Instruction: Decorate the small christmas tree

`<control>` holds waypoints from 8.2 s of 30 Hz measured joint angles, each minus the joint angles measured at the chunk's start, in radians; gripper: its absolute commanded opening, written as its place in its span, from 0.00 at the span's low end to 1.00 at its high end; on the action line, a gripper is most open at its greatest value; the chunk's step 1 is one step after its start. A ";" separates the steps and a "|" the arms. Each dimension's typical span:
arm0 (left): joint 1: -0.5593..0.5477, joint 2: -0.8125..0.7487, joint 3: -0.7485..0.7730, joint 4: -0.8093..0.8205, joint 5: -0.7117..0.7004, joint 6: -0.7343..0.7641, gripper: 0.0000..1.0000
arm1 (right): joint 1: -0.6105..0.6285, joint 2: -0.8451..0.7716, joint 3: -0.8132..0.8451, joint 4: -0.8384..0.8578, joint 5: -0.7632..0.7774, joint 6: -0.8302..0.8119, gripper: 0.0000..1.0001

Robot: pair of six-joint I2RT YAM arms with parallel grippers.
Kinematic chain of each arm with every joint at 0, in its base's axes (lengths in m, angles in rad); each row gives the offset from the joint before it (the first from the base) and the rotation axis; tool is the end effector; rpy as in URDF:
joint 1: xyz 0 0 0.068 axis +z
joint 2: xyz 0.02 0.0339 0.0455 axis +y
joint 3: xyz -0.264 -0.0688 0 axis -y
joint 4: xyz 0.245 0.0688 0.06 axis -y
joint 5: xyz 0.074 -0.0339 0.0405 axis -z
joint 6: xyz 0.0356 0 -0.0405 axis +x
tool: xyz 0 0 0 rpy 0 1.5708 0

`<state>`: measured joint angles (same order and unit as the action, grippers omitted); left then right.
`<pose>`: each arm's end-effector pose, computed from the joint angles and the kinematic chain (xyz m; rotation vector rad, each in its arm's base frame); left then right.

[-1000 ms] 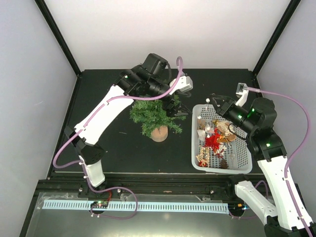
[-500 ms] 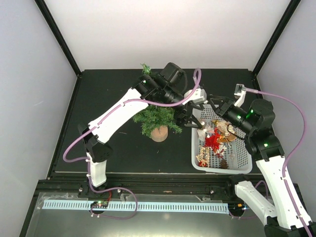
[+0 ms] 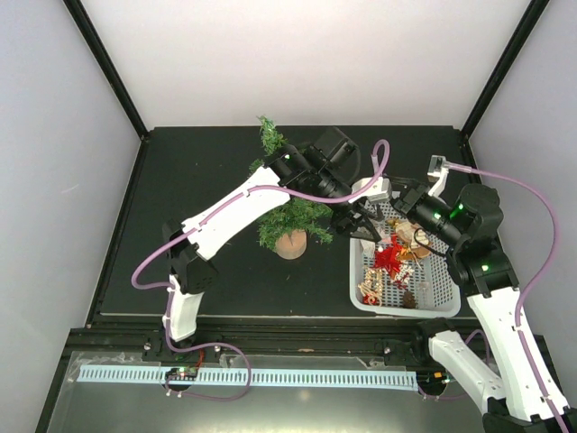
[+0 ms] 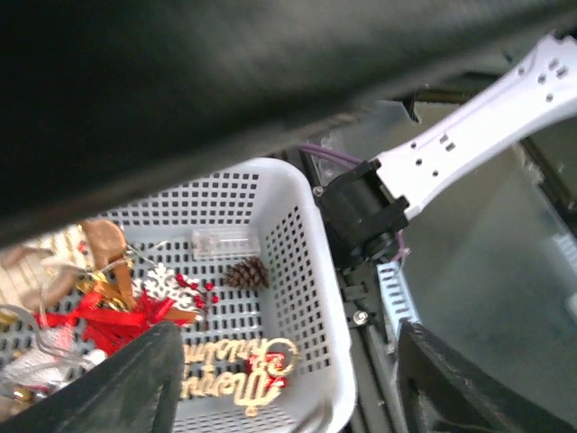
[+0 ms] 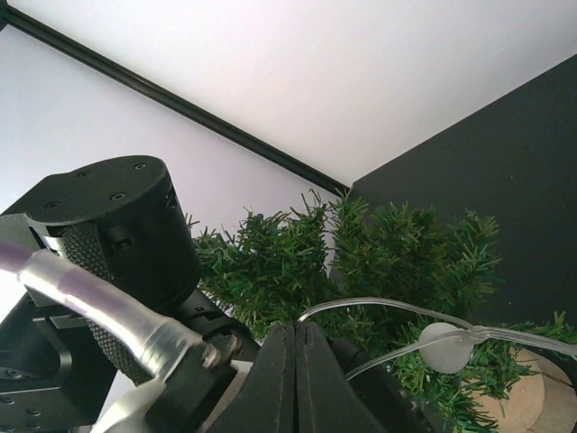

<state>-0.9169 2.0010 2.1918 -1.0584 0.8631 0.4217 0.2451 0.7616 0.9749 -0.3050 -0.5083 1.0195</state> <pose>0.2353 -0.3515 0.3847 1.7880 1.6135 -1.2737 0.1513 0.0557 0.3966 0.2839 1.8229 1.3441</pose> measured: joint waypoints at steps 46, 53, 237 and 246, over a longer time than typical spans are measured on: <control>-0.001 -0.102 0.117 -0.151 -0.354 0.059 0.02 | 0.000 -0.086 -0.100 -0.036 -0.014 -0.098 0.54; -0.003 -0.154 0.198 -0.161 -0.394 0.077 0.02 | 0.000 -0.207 -0.062 -0.127 -0.018 -0.227 0.58; 0.000 -0.618 0.089 0.087 -0.654 0.208 0.06 | 0.304 0.114 -0.292 -0.374 0.863 -0.313 0.01; 0.014 -0.645 0.048 0.080 -0.732 0.240 0.04 | 0.304 0.026 -0.076 -0.491 0.895 -0.320 0.01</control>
<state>-0.9028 1.3563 2.2395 -0.9779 0.1310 0.6617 0.5495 0.7876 0.8989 -0.7956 0.3866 0.6998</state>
